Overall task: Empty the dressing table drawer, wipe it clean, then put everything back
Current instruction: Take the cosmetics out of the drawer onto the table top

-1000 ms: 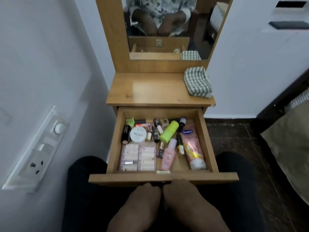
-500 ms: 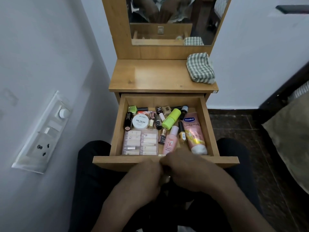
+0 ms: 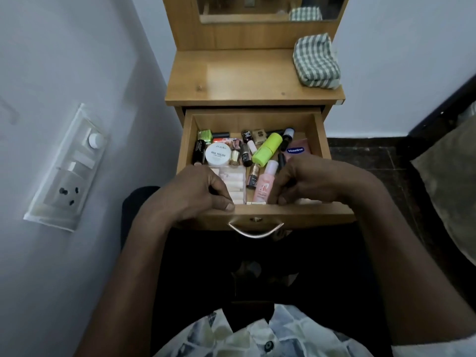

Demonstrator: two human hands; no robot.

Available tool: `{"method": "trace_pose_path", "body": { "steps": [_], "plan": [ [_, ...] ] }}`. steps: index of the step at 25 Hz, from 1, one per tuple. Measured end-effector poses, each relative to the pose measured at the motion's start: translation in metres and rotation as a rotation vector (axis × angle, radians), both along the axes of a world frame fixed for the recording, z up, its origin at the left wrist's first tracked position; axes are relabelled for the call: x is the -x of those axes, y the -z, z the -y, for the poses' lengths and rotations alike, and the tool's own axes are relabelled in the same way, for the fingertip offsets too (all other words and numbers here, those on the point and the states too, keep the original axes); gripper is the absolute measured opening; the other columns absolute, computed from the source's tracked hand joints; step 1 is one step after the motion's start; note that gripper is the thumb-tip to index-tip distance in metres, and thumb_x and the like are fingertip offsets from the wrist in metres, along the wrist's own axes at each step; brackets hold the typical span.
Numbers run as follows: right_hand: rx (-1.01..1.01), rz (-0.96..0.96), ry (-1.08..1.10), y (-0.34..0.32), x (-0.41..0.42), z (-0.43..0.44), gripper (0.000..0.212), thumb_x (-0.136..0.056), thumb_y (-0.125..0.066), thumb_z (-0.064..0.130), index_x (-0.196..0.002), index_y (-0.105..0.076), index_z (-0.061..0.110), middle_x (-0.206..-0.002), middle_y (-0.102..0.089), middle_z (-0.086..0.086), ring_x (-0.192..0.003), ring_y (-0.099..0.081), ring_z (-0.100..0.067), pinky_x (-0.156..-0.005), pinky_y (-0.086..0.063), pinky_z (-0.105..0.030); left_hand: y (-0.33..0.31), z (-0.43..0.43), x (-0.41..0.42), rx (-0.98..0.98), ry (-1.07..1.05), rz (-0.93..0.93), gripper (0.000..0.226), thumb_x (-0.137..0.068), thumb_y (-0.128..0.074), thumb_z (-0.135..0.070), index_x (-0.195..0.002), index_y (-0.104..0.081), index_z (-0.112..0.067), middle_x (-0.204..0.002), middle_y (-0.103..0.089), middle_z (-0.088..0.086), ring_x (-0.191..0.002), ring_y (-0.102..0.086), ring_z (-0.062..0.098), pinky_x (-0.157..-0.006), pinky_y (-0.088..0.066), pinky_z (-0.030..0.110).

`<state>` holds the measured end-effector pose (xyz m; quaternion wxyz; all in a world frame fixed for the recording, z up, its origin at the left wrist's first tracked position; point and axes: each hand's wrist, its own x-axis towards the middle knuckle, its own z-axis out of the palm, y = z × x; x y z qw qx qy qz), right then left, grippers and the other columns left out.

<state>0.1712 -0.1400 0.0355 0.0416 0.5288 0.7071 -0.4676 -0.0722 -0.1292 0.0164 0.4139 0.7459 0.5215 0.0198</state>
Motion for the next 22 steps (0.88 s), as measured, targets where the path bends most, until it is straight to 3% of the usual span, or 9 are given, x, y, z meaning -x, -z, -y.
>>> {"method": "trace_pose_path", "body": {
  "steps": [2,4,7,10,12,15,17,20,22],
  "plan": [
    [0.095,-0.052,-0.010,-0.002,0.000,-0.014,0.023,-0.089,-0.064,0.001,-0.102,-0.076,0.015,-0.097,-0.075,-0.002,-0.089,-0.070,-0.014,-0.081,-0.059,-0.029,0.000,-0.014,-0.001,0.054,0.001,-0.004,0.004,-0.078,-0.081,-0.023,-0.081,-0.081,-0.025,-0.073,-0.075,-0.011,-0.066,-0.063,-0.004,-0.065,-0.047,0.013],
    [-0.019,-0.033,0.061,0.001,-0.002,-0.031,0.022,-0.088,-0.065,0.000,-0.103,-0.075,0.013,-0.090,-0.075,-0.004,-0.079,-0.072,-0.015,-0.070,-0.061,-0.028,0.003,-0.040,-0.005,0.028,-0.077,-0.003,0.004,-0.082,-0.078,-0.013,-0.087,-0.078,-0.014,-0.068,-0.073,-0.002,-0.052,-0.063,0.001,-0.053,-0.049,0.016],
    [-0.210,0.200,0.218,0.020,-0.014,-0.067,0.016,-0.084,-0.070,0.003,-0.098,-0.074,0.009,-0.083,-0.073,-0.007,-0.072,-0.071,-0.019,-0.066,-0.061,-0.032,0.016,-0.080,-0.016,-0.103,-0.195,-0.052,0.014,-0.086,-0.073,-0.007,-0.100,-0.071,-0.006,-0.073,-0.068,0.003,-0.055,-0.064,0.011,-0.048,-0.051,0.018],
    [-0.320,0.328,0.451,0.038,-0.015,-0.098,0.016,-0.083,-0.069,0.013,-0.096,-0.071,0.003,-0.087,-0.072,-0.009,-0.077,-0.069,-0.025,-0.059,-0.056,-0.032,0.030,-0.107,-0.036,-0.188,-0.285,0.018,0.010,-0.089,-0.070,-0.008,-0.098,-0.071,-0.004,-0.070,-0.065,0.002,-0.045,-0.060,0.006,-0.037,-0.043,0.016],
    [-0.387,0.351,0.563,0.046,-0.005,-0.104,0.015,-0.086,-0.065,0.013,-0.094,-0.064,0.000,-0.092,-0.069,-0.012,-0.084,-0.067,-0.028,-0.053,-0.045,-0.027,0.042,-0.114,-0.048,-0.266,-0.337,0.063,0.009,-0.089,-0.070,-0.010,-0.095,-0.073,-0.004,-0.076,-0.069,0.005,-0.049,-0.059,0.006,-0.043,-0.046,0.021],
    [-0.468,0.460,0.560,0.050,-0.010,-0.099,0.010,-0.089,-0.061,0.010,-0.096,-0.060,0.004,-0.106,-0.065,-0.018,-0.096,-0.062,-0.035,-0.065,-0.043,-0.032,0.057,-0.113,-0.055,-0.429,-0.361,0.051,0.010,-0.089,-0.069,-0.013,-0.095,-0.075,-0.009,-0.089,-0.074,0.005,-0.069,-0.061,0.009,-0.062,-0.044,0.020],
    [-0.412,0.532,0.506,0.041,-0.020,-0.088,0.016,-0.085,-0.068,0.015,-0.094,-0.058,0.008,-0.108,-0.064,-0.016,-0.096,-0.062,-0.033,-0.069,-0.048,-0.034,0.059,-0.114,-0.048,-0.498,-0.387,0.087,0.012,-0.090,-0.067,-0.013,-0.096,-0.076,-0.010,-0.091,-0.074,0.003,-0.075,-0.062,0.009,-0.069,-0.042,0.020],
    [-0.268,0.656,0.320,0.043,-0.013,-0.059,0.038,-0.079,-0.077,0.028,-0.109,-0.059,0.013,-0.110,-0.064,-0.007,-0.096,-0.064,-0.026,-0.072,-0.054,-0.035,0.062,-0.116,-0.039,-0.532,-0.390,0.071,0.013,-0.091,-0.065,-0.015,-0.095,-0.077,-0.010,-0.092,-0.075,0.002,-0.080,-0.064,0.012,-0.072,-0.042,0.022],
    [-0.289,0.730,0.218,0.053,0.002,-0.042,0.036,-0.082,-0.073,0.031,-0.112,-0.059,0.017,-0.111,-0.063,-0.005,-0.097,-0.063,-0.024,-0.074,-0.053,-0.034,0.067,-0.115,-0.040,-0.512,-0.355,0.040,0.013,-0.091,-0.065,-0.015,-0.096,-0.077,-0.011,-0.092,-0.076,0.002,-0.080,-0.066,0.012,-0.072,-0.048,0.024]
  ]
}}
